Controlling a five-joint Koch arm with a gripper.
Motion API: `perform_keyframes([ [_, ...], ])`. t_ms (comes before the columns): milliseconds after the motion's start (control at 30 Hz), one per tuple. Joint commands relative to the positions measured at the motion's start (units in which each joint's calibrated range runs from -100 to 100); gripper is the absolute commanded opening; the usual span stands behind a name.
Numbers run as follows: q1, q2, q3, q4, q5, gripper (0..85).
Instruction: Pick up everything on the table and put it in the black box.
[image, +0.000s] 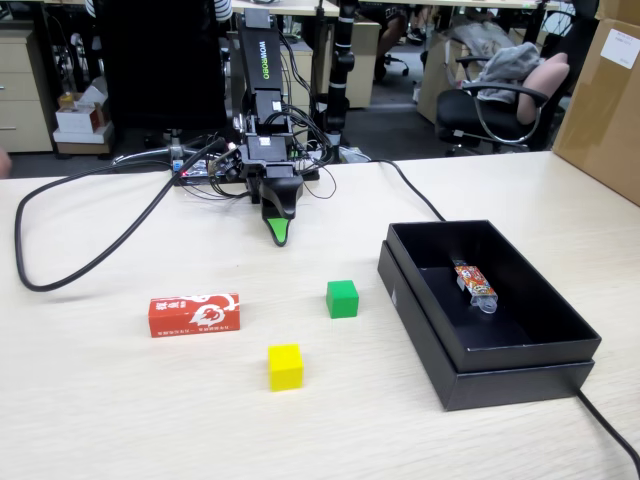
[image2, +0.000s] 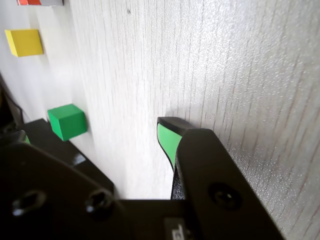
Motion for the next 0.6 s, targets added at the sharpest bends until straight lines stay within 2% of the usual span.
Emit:
perform_keyframes([
  [0, -0.05, 0.36, -1.22, -1.20, 0.10, 48.8],
  [567, 0.63, 0.36, -1.31, -1.20, 0.10, 48.8],
])
